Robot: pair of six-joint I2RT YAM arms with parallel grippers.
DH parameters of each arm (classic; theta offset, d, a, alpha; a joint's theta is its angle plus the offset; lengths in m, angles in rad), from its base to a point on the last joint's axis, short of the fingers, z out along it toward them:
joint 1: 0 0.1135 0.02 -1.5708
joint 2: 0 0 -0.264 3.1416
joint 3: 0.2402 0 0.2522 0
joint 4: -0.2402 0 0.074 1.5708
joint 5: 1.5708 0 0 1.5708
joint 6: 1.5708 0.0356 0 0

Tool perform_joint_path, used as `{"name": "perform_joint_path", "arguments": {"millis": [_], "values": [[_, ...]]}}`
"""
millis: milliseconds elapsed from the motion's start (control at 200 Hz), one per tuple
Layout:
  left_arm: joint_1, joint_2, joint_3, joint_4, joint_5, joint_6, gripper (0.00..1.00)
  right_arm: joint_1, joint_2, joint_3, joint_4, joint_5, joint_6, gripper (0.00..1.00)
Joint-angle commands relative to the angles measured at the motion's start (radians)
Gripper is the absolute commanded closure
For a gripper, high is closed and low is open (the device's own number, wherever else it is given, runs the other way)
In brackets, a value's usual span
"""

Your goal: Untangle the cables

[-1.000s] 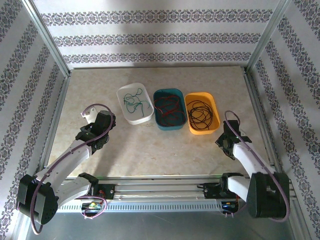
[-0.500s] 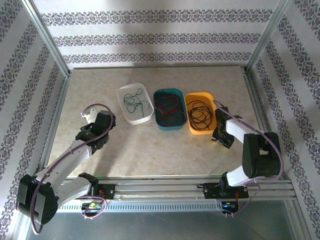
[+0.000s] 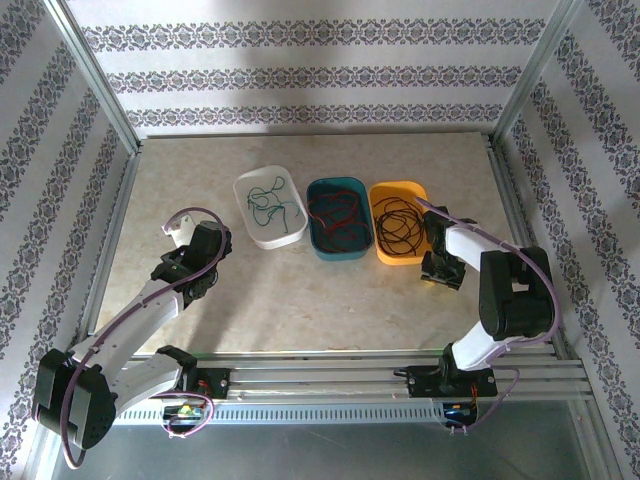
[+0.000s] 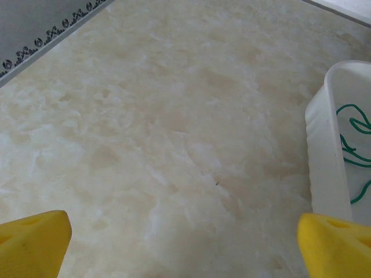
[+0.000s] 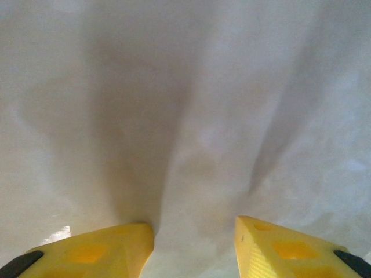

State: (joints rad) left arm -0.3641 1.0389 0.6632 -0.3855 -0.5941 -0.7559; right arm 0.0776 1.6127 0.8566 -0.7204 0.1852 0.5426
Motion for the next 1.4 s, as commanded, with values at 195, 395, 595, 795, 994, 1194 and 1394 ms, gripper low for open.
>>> {"name": "perform_joint_path", "arguments": {"millis": [195, 395, 595, 795, 994, 1194, 1394], "values": [[0.018, 0.014, -0.004, 0.011, 0.006, 0.004, 0.01, 0.073, 0.036, 0.147, 0.405, -0.228, -0.055, 0.54], [0.018, 0.013, -0.005, 0.01, 0.001, 0.004, 0.01, 0.079, 0.044, 0.156, 0.378, -0.233, -0.046, 0.55], [0.018, -0.006, -0.015, 0.014, -0.037, 0.02, 0.01, 0.081, -0.089, 0.057, 0.385, -0.193, -0.021, 0.55], [0.018, -0.021, -0.012, 0.035, -0.075, 0.07, 0.01, 0.12, -0.3, -0.057, 0.406, -0.212, -0.072, 0.54], [0.018, 0.009, -0.002, 0.044, -0.051, 0.059, 0.01, 0.33, -0.269, -0.059, 0.291, -0.306, -0.112, 0.55], [0.019, 0.015, -0.002, 0.054, -0.038, 0.051, 0.01, 0.5, -0.111, 0.034, 0.298, -0.316, -0.138, 0.56], [0.018, -0.004, 0.0, 0.028, -0.043, 0.049, 0.01, 0.488, 0.073, 0.154, 0.35, -0.362, -0.123, 0.56]]}}
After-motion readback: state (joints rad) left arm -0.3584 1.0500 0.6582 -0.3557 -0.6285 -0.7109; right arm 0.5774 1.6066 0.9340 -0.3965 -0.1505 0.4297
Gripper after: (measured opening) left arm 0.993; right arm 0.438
